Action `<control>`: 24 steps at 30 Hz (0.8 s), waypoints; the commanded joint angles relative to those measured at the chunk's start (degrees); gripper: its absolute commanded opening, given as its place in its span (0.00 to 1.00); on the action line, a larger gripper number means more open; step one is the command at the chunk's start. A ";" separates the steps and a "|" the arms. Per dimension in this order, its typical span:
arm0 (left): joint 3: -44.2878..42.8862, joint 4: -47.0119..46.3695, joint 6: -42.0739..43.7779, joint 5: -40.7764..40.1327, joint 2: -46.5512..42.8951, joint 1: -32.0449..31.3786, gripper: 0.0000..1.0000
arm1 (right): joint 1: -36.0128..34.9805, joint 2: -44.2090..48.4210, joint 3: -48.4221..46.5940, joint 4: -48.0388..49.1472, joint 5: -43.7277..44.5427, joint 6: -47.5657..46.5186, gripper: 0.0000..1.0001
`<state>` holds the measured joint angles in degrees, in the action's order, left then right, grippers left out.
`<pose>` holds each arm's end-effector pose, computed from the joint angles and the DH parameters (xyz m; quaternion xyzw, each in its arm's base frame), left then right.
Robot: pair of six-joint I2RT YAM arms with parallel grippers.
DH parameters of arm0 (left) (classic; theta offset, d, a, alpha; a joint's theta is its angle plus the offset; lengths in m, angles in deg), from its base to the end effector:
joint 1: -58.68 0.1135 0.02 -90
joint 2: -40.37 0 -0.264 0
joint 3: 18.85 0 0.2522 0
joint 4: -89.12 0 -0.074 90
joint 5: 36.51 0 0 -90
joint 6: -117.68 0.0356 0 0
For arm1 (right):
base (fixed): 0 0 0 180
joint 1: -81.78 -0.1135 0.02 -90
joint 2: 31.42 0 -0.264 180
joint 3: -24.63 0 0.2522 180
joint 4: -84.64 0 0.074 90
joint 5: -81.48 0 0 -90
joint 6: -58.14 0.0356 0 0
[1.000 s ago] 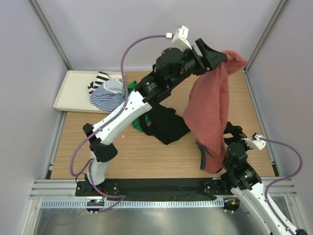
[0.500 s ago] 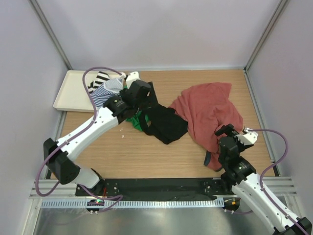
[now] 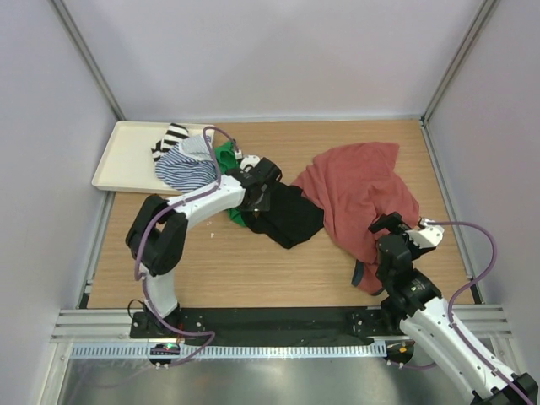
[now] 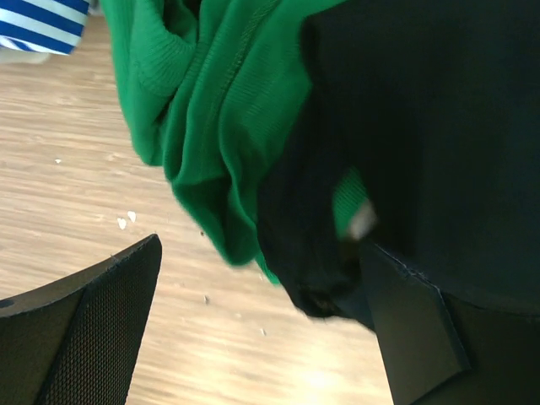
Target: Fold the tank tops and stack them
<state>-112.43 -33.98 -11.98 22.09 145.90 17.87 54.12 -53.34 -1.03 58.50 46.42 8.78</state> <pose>0.2960 -0.2311 0.2183 -0.0402 0.9468 0.0889 0.3067 0.1146 0.0271 0.1925 0.3383 0.7036 -0.0402 0.6236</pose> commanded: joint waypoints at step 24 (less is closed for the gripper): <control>-19.59 -0.42 -5.41 29.53 -10.07 36.83 0.00 | -0.03 -3.22 -1.81 6.14 -1.85 -2.06 0.97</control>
<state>-126.37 -35.88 -12.50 48.21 144.18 41.60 54.12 -55.83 -1.03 61.27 44.08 7.23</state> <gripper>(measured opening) 0.064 0.976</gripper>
